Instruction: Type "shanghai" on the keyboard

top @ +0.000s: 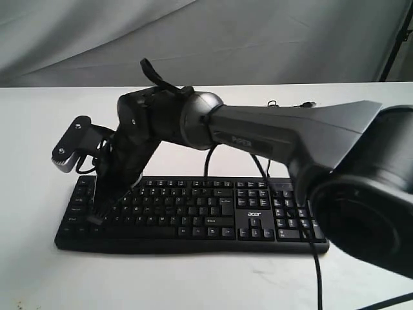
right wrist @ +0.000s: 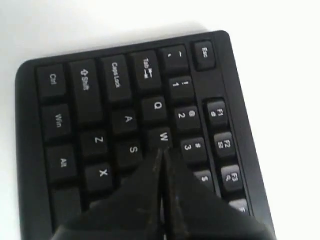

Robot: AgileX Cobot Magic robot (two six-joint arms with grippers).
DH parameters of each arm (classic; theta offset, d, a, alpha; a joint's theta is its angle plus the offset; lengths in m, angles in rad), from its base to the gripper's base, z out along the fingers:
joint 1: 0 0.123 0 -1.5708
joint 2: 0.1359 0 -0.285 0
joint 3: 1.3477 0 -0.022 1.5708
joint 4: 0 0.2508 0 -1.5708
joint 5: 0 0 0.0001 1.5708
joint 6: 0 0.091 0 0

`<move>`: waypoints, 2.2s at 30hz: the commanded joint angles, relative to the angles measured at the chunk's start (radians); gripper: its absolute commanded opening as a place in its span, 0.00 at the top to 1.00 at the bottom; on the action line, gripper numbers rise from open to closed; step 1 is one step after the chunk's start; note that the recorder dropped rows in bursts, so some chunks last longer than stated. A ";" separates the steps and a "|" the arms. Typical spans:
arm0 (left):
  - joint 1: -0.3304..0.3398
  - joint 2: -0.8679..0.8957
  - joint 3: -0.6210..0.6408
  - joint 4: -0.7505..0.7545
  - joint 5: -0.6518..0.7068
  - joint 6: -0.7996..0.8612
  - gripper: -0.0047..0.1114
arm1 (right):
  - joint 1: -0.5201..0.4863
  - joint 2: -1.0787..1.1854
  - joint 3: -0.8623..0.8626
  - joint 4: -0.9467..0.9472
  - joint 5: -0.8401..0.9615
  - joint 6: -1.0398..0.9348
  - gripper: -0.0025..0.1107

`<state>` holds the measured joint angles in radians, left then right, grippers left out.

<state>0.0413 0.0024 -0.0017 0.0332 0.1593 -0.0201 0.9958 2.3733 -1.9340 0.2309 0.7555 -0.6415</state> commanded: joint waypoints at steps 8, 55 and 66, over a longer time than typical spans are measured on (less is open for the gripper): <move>-0.006 -0.002 0.002 -0.002 -0.005 -0.003 0.96 | 0.031 0.143 -0.273 -0.014 0.150 -0.019 0.98; -0.006 -0.002 0.002 -0.002 -0.005 -0.003 0.96 | 0.042 0.179 -0.290 0.019 0.163 -0.029 0.98; -0.006 -0.002 0.002 -0.002 -0.005 -0.003 0.96 | 0.040 0.119 -0.290 -0.058 0.182 -0.004 0.98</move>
<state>0.0413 0.0024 -0.0017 0.0332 0.1593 -0.0201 1.0342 2.5272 -2.2173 0.2111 0.9194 -0.6593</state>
